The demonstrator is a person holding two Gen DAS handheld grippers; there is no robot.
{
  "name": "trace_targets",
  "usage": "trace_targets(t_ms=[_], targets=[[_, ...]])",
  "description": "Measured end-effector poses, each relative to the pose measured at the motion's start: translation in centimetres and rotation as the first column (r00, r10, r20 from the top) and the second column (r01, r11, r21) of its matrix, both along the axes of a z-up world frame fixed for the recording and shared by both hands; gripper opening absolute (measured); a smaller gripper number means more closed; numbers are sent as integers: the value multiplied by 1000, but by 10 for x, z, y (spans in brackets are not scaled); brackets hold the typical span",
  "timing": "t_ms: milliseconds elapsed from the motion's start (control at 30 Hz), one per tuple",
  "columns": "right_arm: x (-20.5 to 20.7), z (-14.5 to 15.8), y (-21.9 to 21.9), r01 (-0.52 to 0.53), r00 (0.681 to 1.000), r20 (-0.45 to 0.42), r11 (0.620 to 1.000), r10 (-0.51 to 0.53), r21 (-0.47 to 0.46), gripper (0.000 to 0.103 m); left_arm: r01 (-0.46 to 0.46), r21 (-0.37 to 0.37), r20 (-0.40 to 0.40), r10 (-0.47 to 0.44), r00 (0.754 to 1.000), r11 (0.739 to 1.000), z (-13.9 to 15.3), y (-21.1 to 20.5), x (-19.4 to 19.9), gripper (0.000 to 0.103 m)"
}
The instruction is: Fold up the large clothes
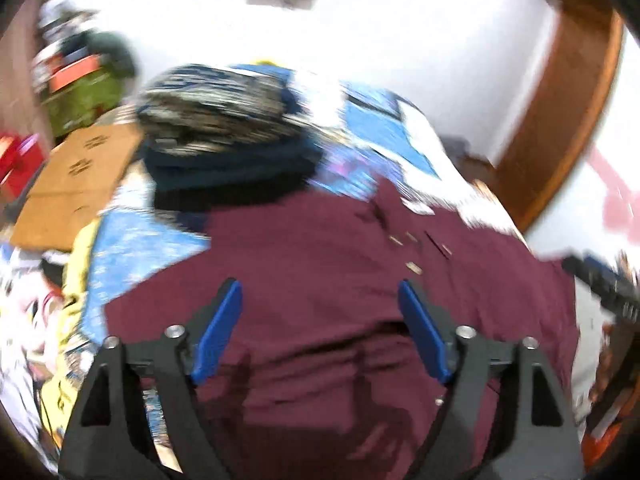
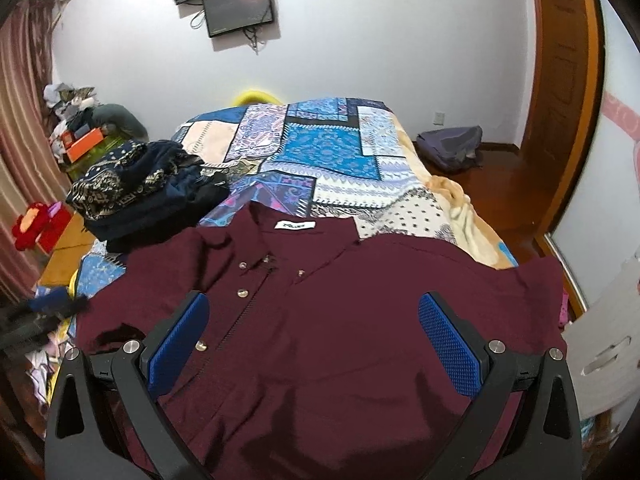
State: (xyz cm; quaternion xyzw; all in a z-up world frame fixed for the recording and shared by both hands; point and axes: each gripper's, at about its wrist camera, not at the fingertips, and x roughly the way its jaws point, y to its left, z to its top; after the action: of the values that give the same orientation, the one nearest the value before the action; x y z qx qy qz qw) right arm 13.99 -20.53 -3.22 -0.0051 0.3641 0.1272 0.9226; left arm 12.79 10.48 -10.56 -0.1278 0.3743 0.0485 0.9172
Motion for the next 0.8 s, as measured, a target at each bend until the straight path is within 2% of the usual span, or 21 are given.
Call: trace_targets(t_ms=[67,133,233,333,433,533,600,700,733,800], targets=[[0,-1,8,-13,1000,0,1000,13,-16,103,-99,-5,15,99,995,995,-2,31,-8,88],[0,-3,13,-23,1000,-3,999,23,-28,103,-195,-26,-8,195,981,980,-11,62,-16,89],[0,-7,22,-40,999,-16,998,39,-46,103,-338,-114,-75,331,941,934,-39,113,-34,89],[-1,-8,29,-43,999,-17,997,42,-62,103,-427,-189,-147,404,903,884,-69,141,-46,88],[-1,-8,34,-37,999,-13,997,36,-63,103,-463,-305,-232,406,884,833,-106,161,-57,88],[0,-9,38,-33,999,-21,998,32,-52,103,-483,-360,-284,399,872,798,-130,166,-62,88],[1,-12,42,-37,999,-33,998,35,-45,103,-497,-440,-307,394,866,748,-146,166,-67,88],[0,-15,46,-46,998,-47,998,44,-45,103,-492,-570,-333,362,871,658,-169,167,-64,88],[-1,-15,47,-47,998,-48,998,44,-50,103,-488,-598,-340,351,873,636,-175,165,-62,88],[-1,-16,49,-50,998,-48,997,47,-65,103,-480,-629,-350,329,877,611,-182,160,-56,88]])
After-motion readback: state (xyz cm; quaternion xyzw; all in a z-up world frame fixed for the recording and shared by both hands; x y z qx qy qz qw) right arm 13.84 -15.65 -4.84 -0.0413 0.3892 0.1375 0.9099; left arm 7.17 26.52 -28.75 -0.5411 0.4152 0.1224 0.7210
